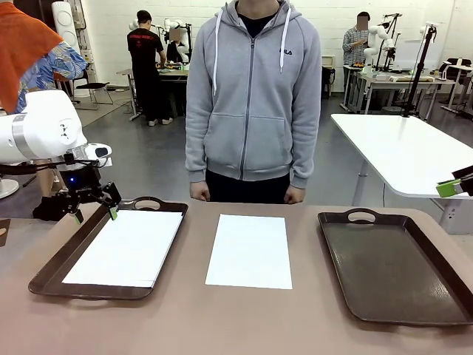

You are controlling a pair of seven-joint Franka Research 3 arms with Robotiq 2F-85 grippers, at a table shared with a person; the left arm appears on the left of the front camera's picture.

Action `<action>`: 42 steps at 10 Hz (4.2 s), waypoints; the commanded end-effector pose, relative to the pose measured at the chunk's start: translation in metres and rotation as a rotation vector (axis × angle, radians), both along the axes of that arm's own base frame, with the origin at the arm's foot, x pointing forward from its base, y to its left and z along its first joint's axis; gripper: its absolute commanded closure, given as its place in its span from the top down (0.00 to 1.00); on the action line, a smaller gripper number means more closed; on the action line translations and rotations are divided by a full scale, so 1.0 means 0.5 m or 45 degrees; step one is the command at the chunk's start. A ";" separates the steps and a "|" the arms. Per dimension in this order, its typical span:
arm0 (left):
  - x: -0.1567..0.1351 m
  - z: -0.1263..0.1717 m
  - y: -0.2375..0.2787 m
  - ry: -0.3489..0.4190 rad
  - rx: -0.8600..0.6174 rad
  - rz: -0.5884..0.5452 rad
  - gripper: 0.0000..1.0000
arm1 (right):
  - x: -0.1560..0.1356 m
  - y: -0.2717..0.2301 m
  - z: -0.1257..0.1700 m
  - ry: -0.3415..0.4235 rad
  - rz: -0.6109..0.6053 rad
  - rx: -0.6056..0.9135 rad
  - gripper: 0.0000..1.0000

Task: Sort the A4 documents.
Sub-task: Place the A4 Paper in the designated Handle tray, then receive the A4 Paper.

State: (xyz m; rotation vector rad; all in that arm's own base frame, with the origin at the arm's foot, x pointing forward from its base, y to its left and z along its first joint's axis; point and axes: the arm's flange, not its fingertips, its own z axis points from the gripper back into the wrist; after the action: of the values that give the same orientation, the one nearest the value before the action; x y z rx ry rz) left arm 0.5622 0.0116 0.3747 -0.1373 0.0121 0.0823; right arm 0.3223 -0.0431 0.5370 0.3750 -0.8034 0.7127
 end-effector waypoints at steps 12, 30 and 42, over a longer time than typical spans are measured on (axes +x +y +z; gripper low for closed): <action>-0.002 -0.001 -0.004 0.008 -0.065 0.032 1.00 | 0.004 0.001 -0.005 0.000 0.024 0.024 1.00; -0.281 0.356 0.050 -1.065 -0.281 -1.115 1.00 | 0.004 0.001 -0.005 0.000 0.024 0.024 1.00; -0.282 0.358 0.040 -1.036 -0.351 -1.054 1.00 | 0.004 0.001 -0.005 0.000 0.024 0.024 1.00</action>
State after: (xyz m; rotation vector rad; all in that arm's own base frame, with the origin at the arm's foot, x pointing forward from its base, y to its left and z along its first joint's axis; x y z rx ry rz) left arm 0.4212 0.0296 0.5531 -0.4348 -0.7255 -0.8023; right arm 0.3221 -0.0434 0.5370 0.3737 -0.8032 0.7116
